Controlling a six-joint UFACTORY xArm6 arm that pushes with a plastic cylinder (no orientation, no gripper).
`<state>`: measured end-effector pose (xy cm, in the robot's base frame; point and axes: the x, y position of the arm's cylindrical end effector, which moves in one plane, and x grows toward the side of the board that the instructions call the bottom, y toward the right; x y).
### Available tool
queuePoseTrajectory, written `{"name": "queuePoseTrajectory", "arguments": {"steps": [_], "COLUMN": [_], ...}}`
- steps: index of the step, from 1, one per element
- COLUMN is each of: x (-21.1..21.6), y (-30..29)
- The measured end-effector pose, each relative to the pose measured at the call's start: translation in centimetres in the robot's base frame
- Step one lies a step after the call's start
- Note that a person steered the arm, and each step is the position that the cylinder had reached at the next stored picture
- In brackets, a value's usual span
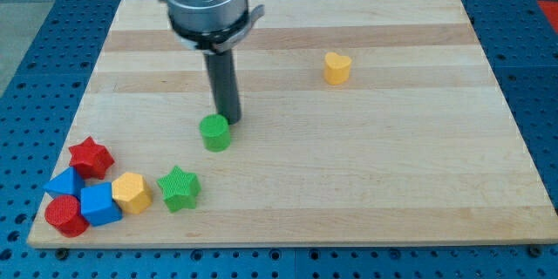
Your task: Move the green circle to the right of the red star
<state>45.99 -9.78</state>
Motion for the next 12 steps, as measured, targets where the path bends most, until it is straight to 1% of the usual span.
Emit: {"name": "queuePoseTrajectory", "arguments": {"steps": [1,2,3,4,5,6,7,8,9,10,11,12], "x": [1.0,1.0,1.1,0.7,2.0,5.0,5.3,5.3,3.9,1.0,0.5,1.2], "y": [-2.5,-4.3,-4.1,-0.2,5.2,3.4,-2.9,-6.4,-3.7,-2.5,-6.3,-8.4]}}
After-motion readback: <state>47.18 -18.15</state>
